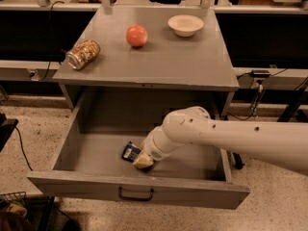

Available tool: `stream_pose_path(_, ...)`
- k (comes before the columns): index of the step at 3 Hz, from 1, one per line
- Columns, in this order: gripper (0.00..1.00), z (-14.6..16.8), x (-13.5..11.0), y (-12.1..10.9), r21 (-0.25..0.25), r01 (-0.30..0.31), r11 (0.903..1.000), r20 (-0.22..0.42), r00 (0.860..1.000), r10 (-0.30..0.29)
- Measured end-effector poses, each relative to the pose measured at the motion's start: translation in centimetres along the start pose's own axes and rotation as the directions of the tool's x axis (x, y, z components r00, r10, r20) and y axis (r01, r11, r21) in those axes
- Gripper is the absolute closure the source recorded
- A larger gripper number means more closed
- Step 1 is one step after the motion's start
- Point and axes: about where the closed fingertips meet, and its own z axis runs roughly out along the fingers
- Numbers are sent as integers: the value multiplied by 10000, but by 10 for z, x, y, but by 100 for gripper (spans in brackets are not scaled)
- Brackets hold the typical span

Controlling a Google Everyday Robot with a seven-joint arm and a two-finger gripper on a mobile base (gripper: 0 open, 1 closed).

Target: Pick rxbar blueberry from top drawer and place on counter

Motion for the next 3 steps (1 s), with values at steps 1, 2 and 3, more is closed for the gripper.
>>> stream_pose_path(1,100,0,0,0,0,0,10000,0,10000,0)
stream_pose_path(2,100,0,0,0,0,0,10000,0,10000,0)
stream_pose_path(3,100,-33,-27,-8,171,659,9977,366,9971,-665)
